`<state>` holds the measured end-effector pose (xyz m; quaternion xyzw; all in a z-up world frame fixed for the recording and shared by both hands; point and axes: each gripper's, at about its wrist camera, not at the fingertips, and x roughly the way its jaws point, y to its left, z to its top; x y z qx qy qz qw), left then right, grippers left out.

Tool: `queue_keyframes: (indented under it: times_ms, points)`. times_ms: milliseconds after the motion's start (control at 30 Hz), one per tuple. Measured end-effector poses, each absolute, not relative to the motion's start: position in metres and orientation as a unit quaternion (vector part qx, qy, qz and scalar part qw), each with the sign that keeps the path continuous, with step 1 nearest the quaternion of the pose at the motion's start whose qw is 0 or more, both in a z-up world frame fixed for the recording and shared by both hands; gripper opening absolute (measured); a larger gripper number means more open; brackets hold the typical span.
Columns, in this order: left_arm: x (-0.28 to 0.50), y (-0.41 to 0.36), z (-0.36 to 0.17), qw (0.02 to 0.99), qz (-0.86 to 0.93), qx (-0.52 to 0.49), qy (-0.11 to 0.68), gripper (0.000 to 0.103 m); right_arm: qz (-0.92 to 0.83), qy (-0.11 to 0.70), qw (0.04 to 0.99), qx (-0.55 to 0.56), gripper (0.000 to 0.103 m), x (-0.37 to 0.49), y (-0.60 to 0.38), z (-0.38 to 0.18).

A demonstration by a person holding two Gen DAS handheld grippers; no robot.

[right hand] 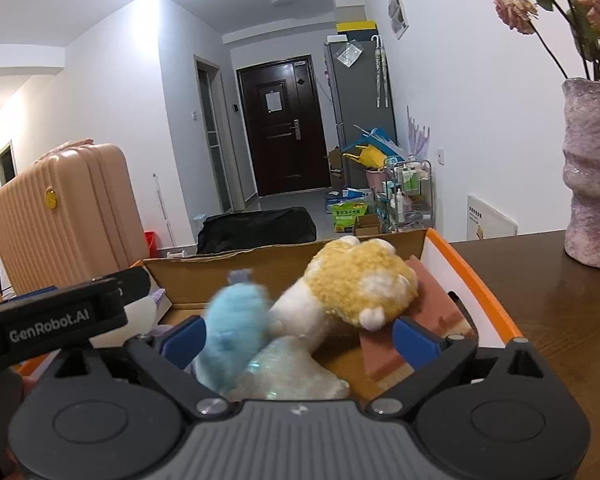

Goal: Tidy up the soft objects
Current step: 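Lower and release the plastic bag with the right gripper while the left lowers the cylinder, then open the left gripper to drop the white foam cylinder into the box, then withdraw both tools from the box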

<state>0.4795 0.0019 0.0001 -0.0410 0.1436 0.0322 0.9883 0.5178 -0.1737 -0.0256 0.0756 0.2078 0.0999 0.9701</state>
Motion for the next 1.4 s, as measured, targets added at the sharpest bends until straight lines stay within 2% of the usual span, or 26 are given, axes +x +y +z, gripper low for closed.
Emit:
queue_keyframes:
  times_ms: [767,1400]
  points:
    - [0.452,0.009,0.007,0.989,0.022,-0.023,0.142,0.103,0.093,0.195,0.973,0.082,0.103,0.482,-0.206,-0.026]
    - [0.389,0.011,0.003,0.988,0.016,-0.011,0.151,0.103,0.09,0.173,0.979,0.063,0.103,0.417,-0.22,-0.024]
